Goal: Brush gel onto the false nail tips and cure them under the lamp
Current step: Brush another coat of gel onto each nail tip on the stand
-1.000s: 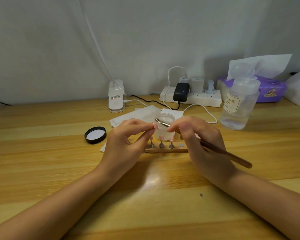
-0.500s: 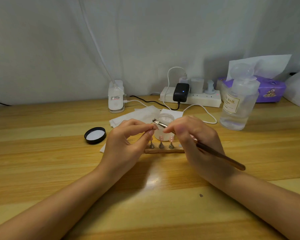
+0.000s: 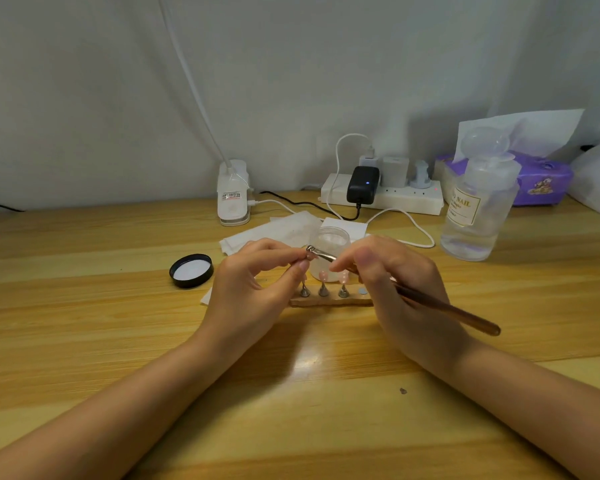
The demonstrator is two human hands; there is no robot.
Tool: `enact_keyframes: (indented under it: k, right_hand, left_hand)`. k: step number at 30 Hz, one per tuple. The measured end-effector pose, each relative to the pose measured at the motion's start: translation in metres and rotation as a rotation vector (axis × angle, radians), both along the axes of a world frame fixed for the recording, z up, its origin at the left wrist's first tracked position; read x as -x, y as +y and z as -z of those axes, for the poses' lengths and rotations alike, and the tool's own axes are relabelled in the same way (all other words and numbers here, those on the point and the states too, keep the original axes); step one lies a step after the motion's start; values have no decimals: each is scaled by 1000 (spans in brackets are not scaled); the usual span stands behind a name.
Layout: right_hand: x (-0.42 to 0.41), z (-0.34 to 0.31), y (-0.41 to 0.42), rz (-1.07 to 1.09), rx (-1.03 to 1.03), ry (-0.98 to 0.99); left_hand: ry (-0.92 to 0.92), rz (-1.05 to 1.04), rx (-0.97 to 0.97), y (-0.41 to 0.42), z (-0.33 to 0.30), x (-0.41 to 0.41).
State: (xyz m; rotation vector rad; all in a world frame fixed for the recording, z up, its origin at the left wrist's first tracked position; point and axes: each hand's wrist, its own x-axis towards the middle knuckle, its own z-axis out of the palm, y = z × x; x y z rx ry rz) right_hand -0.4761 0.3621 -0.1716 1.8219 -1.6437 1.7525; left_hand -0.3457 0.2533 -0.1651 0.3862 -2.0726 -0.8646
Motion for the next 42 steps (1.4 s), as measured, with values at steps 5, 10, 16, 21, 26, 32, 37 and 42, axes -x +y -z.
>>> enact_keyframes:
  k: [5,10,16,21,26,32,37,42]
  right_hand:
    - [1,1,2,25,20,-78]
    - [0,-1,1,23,26,-14]
    - [1,1,2,62,16,-24]
    - [0,-1,3,86,24,-39]
    - [-2,-3,0,58,10,73]
    - [0,-2,6,64,10,-40]
    - [-2,-8,3,61,-51,-139]
    - [-3,-8,2,65,-99,-25]
  left_hand:
    - [13,3,2,-1,0,0]
    - [11,11,5,-1,0,0]
    - [21,8,21,-1,0,1]
    - [23,18,35,-1,0,0]
    - [31,20,34,-2,1,1]
    - [59,35,-15,-3,3,-1]
    - [105,70,-2,-2,2,1]
    - [109,109,37,0,1,1]
